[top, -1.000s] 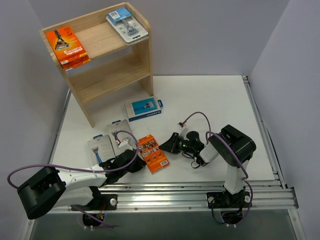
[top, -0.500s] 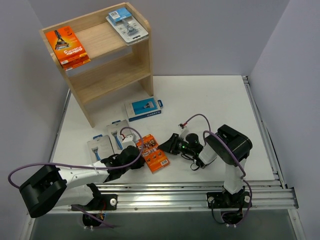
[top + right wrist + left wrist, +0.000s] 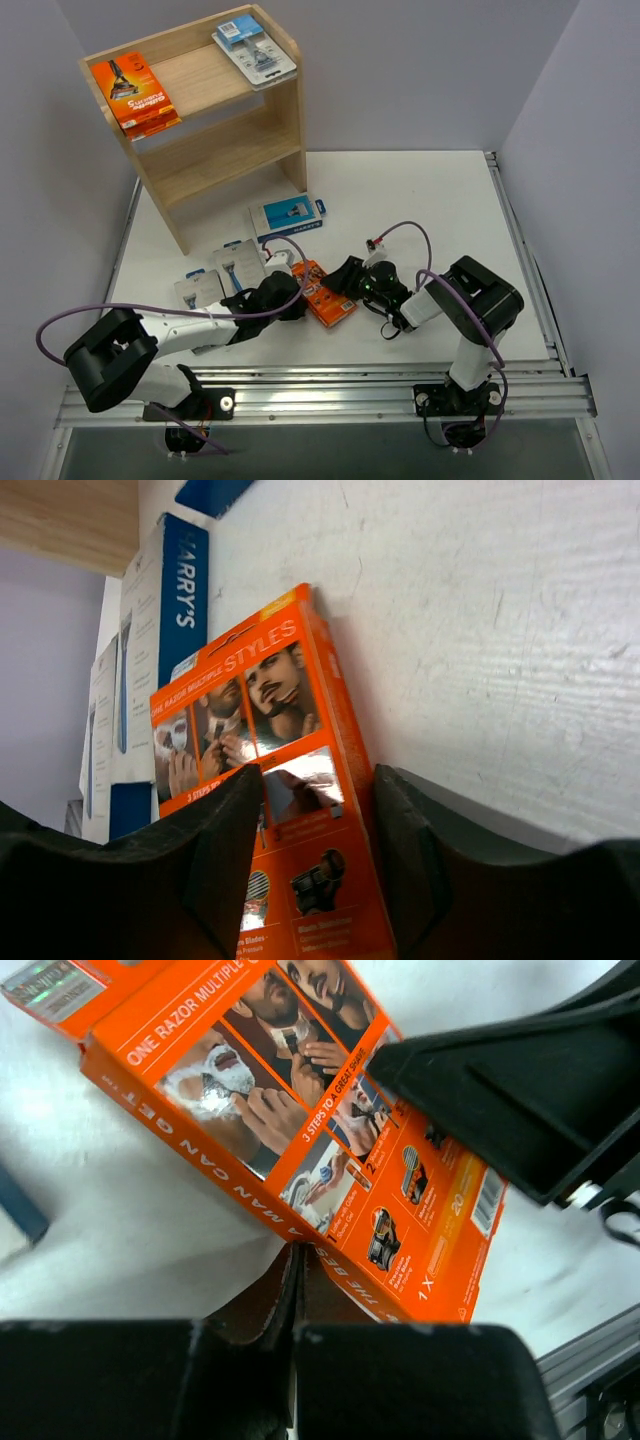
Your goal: Place and organize the shaving razors onto the shelf
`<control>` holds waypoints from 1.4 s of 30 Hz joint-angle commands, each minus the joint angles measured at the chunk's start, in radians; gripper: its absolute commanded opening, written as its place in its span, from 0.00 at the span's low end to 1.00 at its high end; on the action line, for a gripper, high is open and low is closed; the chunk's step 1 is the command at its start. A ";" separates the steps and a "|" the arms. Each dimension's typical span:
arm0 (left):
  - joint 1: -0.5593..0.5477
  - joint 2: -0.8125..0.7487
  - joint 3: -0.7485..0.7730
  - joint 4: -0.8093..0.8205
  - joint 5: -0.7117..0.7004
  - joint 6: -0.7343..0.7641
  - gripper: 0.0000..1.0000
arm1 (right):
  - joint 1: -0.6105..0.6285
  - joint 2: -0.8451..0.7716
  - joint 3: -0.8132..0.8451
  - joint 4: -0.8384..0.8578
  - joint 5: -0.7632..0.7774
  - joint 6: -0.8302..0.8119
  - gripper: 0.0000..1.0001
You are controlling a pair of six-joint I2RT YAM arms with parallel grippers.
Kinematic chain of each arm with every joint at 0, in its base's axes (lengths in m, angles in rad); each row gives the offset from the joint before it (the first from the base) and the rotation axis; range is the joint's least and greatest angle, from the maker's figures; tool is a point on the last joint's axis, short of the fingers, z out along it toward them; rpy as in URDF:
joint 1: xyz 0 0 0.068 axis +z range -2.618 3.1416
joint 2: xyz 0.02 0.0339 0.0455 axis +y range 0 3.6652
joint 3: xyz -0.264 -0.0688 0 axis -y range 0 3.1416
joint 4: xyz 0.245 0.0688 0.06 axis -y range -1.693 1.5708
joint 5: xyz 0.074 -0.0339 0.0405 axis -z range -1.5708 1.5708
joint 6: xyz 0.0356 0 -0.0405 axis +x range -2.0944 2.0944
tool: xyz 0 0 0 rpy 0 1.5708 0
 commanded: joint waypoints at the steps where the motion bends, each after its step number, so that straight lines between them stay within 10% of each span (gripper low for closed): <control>1: 0.009 0.045 0.193 0.441 0.039 -0.011 0.02 | 0.130 0.082 -0.064 -0.377 -0.243 0.018 0.47; 18: 0.017 0.254 0.419 0.555 0.131 0.031 0.02 | 0.222 0.174 -0.152 0.321 -0.435 0.379 0.62; 21: 0.012 0.269 0.440 0.571 0.156 0.027 0.02 | 0.223 0.232 -0.169 0.553 -0.449 0.454 0.75; 22: 0.011 0.275 0.442 0.578 0.160 0.024 0.02 | 0.223 0.270 -0.170 0.594 -0.449 0.468 0.99; 26: -0.002 0.274 0.410 0.602 0.173 0.011 0.02 | 0.222 0.378 -0.192 0.784 -0.427 0.532 1.00; 42: 0.001 0.000 0.448 0.165 0.101 0.228 0.03 | 0.107 0.237 -0.219 0.604 -0.363 0.428 1.00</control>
